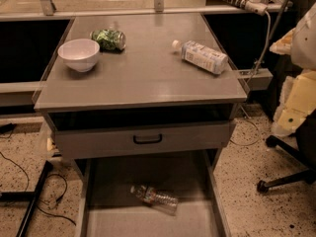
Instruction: Pick water bottle from middle drawer and place on counter
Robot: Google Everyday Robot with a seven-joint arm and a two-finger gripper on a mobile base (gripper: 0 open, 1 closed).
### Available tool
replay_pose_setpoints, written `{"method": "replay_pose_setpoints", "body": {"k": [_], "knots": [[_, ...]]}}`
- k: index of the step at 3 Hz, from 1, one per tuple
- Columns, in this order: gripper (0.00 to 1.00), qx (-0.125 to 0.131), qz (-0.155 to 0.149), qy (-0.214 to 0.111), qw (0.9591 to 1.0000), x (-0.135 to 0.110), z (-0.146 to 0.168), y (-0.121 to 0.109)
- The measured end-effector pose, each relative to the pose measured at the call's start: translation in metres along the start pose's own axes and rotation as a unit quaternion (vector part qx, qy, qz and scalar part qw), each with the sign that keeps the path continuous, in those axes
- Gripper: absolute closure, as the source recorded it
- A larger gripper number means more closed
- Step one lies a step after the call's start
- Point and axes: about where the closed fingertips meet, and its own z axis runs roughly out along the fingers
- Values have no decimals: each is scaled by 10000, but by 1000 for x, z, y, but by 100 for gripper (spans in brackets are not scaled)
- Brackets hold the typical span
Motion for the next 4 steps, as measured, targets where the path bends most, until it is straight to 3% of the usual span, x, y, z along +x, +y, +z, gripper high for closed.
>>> {"method": "replay_pose_setpoints", "body": {"k": [1, 2, 3, 4], "knots": [[0, 9, -45, -23, 10000, -2, 5, 6], [0, -201, -172, -298, 9992, -9, 34, 30], [0, -506, -274, -651, 9962, -12, 89, 62], [0, -610, -353, -965, 9928, -7, 147, 87]]}}
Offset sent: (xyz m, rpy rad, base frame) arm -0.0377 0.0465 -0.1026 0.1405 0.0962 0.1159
